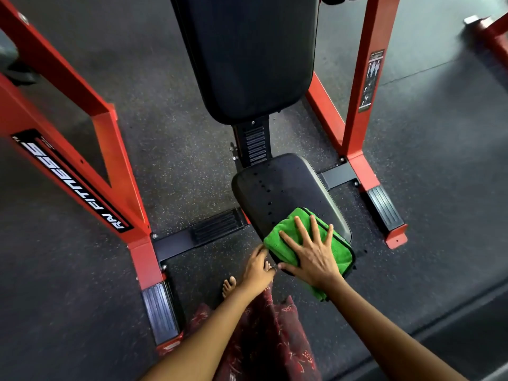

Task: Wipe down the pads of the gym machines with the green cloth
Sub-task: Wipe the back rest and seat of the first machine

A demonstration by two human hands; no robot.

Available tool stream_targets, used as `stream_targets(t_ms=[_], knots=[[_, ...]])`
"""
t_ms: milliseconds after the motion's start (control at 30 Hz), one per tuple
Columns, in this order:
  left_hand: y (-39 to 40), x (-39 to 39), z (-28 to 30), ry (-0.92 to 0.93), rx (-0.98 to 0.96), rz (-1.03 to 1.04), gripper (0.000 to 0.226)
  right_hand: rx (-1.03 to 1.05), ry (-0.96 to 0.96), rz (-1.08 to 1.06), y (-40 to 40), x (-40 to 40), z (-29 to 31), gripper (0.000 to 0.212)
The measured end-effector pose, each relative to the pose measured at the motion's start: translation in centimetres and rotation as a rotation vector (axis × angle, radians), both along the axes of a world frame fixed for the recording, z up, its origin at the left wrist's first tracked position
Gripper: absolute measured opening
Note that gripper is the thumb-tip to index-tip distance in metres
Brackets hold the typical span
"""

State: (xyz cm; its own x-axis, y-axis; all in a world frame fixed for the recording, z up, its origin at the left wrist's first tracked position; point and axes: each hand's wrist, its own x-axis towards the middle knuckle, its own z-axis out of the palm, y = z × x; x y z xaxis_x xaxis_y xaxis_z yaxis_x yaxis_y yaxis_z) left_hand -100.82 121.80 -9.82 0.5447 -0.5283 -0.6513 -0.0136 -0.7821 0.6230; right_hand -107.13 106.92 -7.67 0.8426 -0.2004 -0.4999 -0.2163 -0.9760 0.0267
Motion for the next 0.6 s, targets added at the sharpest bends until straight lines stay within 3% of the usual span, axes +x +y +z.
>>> stream_targets(t_ms=[167,300,400,500,600], knots=[[0.3,1.7,-1.2,-0.209,0.105,-0.218,0.086,0.041,0.066,-0.109,-1.3,0.2,-0.9,0.069],[-0.9,3.3,-1.4,-0.166,0.187,-0.381,0.129,0.015,0.028,-0.195,-2.8,2.4,-1.7,0.064],[-2.3,2.6,-1.6,-0.086,0.232,-0.391,0.150,0.031,0.029,-0.291,-2.5,4.0,-1.6,0.058],[-3.2,1.5,-1.4,-0.037,0.245,-0.311,0.153,0.047,0.006,-0.151,-1.3,2.4,-1.3,0.052],[-3.6,1.2,-1.0,-0.063,0.315,-0.363,0.149,0.081,-0.019,-0.024,-2.2,-0.9,-0.6,0.054]])
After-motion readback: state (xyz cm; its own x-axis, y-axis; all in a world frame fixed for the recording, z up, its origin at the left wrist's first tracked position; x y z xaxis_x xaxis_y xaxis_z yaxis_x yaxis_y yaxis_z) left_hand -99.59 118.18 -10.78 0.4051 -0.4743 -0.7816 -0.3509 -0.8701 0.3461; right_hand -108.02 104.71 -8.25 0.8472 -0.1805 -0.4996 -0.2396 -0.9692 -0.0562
